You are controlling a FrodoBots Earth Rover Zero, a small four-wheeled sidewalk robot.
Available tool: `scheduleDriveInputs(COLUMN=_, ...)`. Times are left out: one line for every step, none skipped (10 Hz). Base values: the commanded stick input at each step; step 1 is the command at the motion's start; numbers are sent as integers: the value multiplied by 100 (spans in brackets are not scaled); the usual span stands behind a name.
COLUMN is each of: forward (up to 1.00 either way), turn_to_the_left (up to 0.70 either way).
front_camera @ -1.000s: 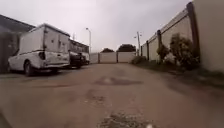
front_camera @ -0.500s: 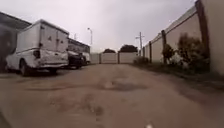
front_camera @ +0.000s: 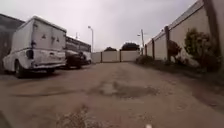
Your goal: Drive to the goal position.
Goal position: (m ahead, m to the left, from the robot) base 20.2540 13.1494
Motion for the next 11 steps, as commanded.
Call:
scheduleDriveInputs(forward=85, turn_to_the_left=2)
scheduleDriveInputs(forward=85, turn_to_the_left=2)
scheduleDriveInputs(forward=85, turn_to_the_left=2)
scheduleDriveInputs(forward=85, turn_to_the_left=2)
scheduleDriveInputs(forward=85, turn_to_the_left=2)
scheduleDriveInputs(forward=85, turn_to_the_left=2)
scheduleDriveInputs(forward=85, turn_to_the_left=2)
scheduleDriveInputs(forward=85, turn_to_the_left=2)
scheduleDriveInputs(forward=85, turn_to_the_left=2)
scheduleDriveInputs(forward=85, turn_to_the_left=2)
scheduleDriveInputs(forward=85, turn_to_the_left=2)
